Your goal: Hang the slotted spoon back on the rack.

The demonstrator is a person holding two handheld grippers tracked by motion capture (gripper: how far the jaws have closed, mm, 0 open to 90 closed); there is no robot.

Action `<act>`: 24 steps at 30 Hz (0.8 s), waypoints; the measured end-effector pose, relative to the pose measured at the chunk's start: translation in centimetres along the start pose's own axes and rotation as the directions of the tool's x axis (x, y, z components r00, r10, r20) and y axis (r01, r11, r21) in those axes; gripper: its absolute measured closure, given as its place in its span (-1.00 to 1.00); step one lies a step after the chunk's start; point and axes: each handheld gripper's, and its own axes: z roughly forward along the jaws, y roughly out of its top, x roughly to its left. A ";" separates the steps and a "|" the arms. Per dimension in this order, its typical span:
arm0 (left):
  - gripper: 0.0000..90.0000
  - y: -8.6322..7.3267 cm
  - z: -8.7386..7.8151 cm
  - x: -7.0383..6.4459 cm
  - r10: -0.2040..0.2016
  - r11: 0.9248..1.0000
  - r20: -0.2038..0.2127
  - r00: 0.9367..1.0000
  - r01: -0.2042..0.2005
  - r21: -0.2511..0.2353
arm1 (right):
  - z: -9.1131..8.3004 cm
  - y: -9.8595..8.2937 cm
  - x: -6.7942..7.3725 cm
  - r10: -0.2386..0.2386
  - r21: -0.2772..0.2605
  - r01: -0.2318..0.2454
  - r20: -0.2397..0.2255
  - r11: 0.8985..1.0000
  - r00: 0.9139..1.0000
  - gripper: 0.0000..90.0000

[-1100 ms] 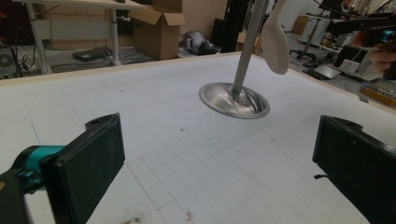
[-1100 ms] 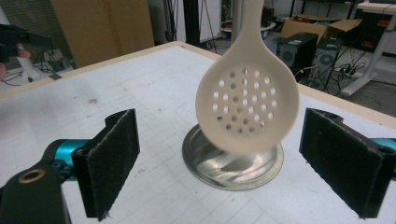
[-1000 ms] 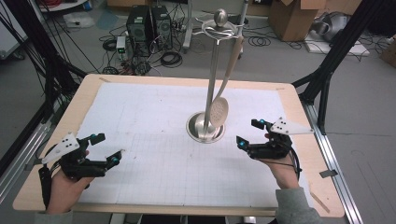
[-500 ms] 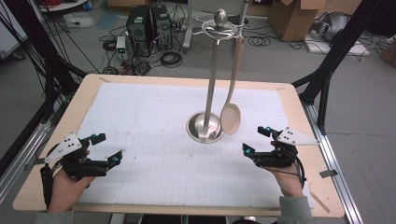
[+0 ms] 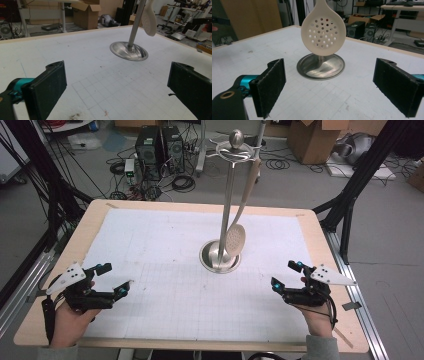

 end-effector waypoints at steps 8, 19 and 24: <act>-0.94 -0.1 -0.2 0.2 0.000 1.000 -0.004 1.000 0.000 -0.003 | -1.6 -0.7 -1.0 0.014 -0.012 -0.014 0.027 1.000 1.000 -0.77; -0.94 -0.1 -1.4 1.2 0.005 1.000 -0.018 1.000 -0.005 -0.019 | -4.2 -1.6 -2.2 0.042 -0.019 -0.042 0.040 0.999 0.998 -0.77; -0.94 -0.4 -1.9 1.9 -0.009 1.000 -0.026 1.000 0.008 -0.030 | -5.2 -1.9 -2.9 0.061 -0.032 -0.058 0.071 0.998 0.996 -0.77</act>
